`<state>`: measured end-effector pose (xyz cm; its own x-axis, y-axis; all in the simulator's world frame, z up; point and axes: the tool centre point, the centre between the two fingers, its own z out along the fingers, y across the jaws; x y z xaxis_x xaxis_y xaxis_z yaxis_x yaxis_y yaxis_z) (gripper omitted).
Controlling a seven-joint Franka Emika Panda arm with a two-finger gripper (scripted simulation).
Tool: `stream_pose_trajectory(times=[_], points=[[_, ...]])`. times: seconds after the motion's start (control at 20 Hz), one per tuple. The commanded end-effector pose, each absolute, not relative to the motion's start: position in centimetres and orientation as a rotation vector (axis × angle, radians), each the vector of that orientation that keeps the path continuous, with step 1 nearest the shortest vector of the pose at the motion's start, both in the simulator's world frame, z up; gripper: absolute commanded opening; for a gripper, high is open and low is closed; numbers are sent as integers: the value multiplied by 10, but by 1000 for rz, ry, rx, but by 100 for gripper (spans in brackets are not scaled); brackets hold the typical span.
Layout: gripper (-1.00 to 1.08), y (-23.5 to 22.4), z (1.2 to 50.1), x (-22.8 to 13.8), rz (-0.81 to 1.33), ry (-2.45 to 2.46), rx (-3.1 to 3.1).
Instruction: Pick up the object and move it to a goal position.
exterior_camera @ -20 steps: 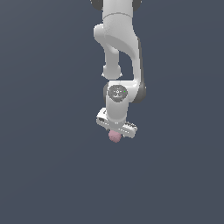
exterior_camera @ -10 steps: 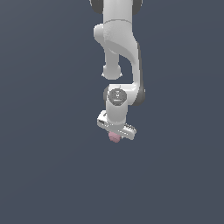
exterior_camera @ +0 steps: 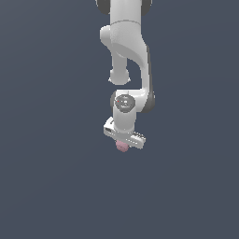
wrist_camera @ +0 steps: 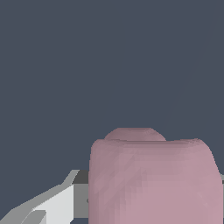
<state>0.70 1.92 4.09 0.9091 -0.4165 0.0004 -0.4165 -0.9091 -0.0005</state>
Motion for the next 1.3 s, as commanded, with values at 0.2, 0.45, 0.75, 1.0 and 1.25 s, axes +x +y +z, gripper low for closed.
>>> stream_pose_trajectory(times=[0.2, 0.45, 0.75, 1.0, 1.25], points=[[-100, 14, 55, 3, -2, 670, -3069], [-100, 5, 79, -6, -2, 670, -3069], [-100, -13, 124, -21, -1, 670, -3068], [-100, -31, 173, -37, -1, 670, -3068], [-100, -52, 226, -54, 0, 671, -3067]])
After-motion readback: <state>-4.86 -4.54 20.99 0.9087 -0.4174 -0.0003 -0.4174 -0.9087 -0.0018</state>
